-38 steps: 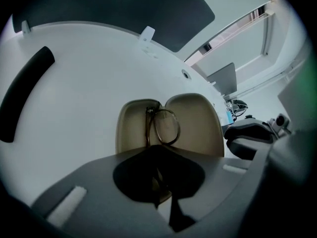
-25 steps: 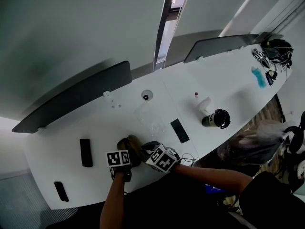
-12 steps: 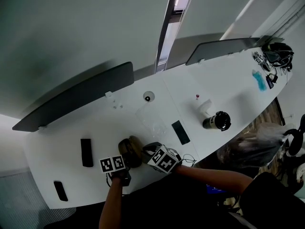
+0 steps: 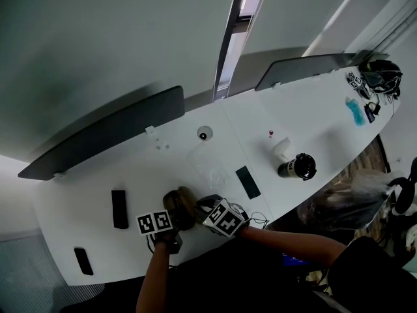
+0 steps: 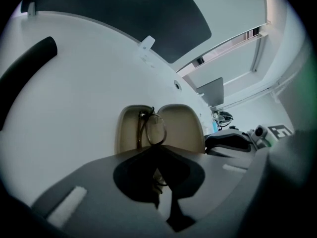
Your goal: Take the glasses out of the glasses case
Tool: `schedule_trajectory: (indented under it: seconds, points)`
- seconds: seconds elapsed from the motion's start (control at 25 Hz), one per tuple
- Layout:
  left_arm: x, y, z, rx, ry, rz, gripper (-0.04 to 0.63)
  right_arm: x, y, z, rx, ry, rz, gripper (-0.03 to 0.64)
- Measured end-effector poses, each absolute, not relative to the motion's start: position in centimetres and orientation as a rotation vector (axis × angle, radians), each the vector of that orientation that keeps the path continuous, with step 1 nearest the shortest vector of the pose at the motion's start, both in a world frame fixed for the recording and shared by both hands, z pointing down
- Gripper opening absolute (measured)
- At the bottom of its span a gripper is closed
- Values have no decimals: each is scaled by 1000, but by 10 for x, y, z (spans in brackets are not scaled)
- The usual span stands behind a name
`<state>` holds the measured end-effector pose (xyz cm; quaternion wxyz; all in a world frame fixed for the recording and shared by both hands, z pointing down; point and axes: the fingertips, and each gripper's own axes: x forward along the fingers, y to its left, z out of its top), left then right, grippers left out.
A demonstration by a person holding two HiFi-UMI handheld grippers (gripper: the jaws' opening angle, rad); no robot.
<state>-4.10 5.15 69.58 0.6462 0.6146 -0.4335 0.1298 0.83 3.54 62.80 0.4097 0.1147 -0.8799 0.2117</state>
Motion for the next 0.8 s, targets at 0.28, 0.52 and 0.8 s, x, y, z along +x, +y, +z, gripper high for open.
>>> schedule_trajectory:
  seconds: [0.28,0.52,0.8]
  points:
    - [-23,48,676,1415,-936,228,138,8,33,625,310,-2220,561,64]
    - [-4,48,669,1438,-919,286,143,9,27,622,339,-2227,577,63]
    - [1,60,692,1439,-915,459,140,19,19,620,381,-2222,596,63]
